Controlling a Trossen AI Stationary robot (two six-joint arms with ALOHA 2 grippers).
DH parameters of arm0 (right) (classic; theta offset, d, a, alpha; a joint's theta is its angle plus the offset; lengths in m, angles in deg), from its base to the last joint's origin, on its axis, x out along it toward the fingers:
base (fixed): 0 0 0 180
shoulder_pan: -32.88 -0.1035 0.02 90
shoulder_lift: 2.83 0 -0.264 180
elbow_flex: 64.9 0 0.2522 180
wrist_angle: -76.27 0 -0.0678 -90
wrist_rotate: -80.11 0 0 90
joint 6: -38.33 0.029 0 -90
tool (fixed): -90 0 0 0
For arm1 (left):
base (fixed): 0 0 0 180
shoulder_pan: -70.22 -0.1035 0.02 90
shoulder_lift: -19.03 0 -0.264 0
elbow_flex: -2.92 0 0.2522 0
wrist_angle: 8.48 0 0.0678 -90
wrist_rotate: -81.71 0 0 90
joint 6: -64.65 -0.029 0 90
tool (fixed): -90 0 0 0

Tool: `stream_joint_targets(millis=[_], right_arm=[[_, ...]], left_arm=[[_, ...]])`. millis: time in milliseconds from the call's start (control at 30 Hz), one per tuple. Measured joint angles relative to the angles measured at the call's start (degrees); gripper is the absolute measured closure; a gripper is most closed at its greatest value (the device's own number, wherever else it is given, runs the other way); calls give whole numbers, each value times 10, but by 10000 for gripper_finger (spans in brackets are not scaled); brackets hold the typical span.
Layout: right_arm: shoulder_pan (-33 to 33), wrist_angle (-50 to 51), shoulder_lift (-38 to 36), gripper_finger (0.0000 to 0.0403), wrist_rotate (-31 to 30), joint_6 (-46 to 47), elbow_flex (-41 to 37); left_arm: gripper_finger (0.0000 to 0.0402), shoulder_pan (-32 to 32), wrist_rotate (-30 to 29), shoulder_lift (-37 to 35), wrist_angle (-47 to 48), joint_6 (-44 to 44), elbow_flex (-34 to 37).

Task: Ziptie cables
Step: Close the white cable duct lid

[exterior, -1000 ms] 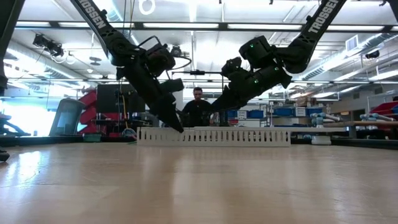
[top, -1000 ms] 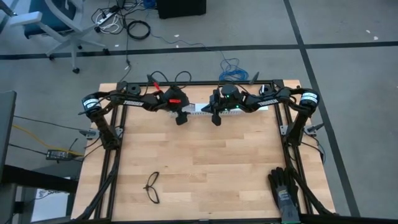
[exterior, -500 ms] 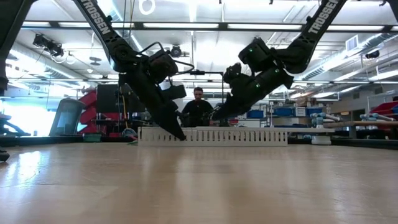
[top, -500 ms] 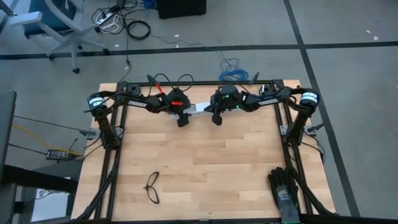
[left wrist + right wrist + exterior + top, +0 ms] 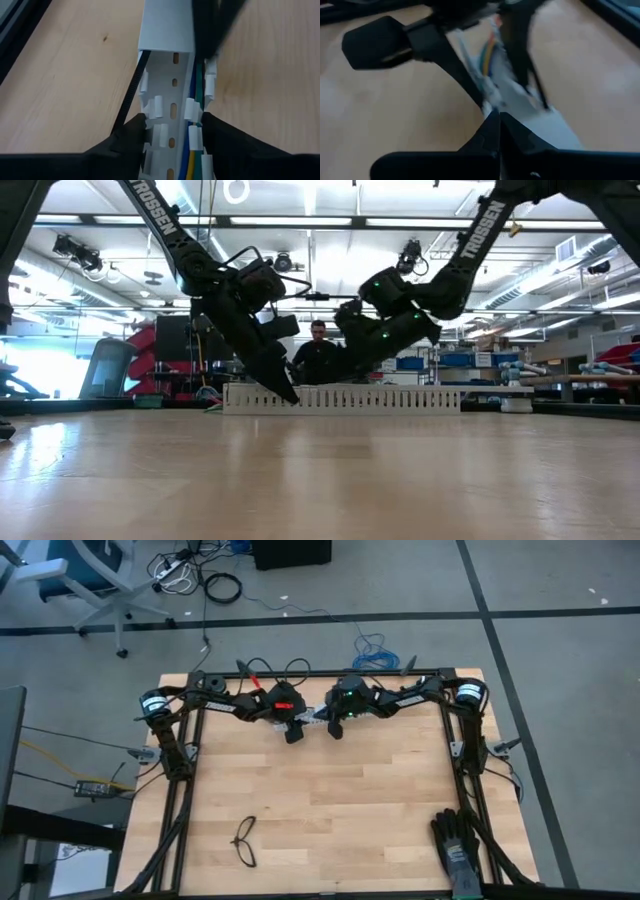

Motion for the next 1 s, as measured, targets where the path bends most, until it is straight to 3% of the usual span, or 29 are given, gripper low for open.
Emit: stream_joint_targets(millis=[200,367,467,600,667,767,1000], right_arm=[[-12,10,0,403,6,-21,24],[-16,8,-70,403,6,-39,8],[-11,42,-119,403,-36,-40,-11],[9,175,-153,403,-123,-52,-16],[21,199,-146,403,-129,-47,-16],[27,199,-102,403,-87,-36,-3],[5,203,17,403,-5,-45,109]], left_arm=[[216,1,0,0,-1,-2,0],[216,1,-4,0,0,0,-1],[216,1,-5,0,3,0,-2],[216,1,-4,0,4,0,-2],[216,2,0,0,5,0,-2],[216,3,5,0,6,0,-2],[216,3,9,0,0,1,0]])
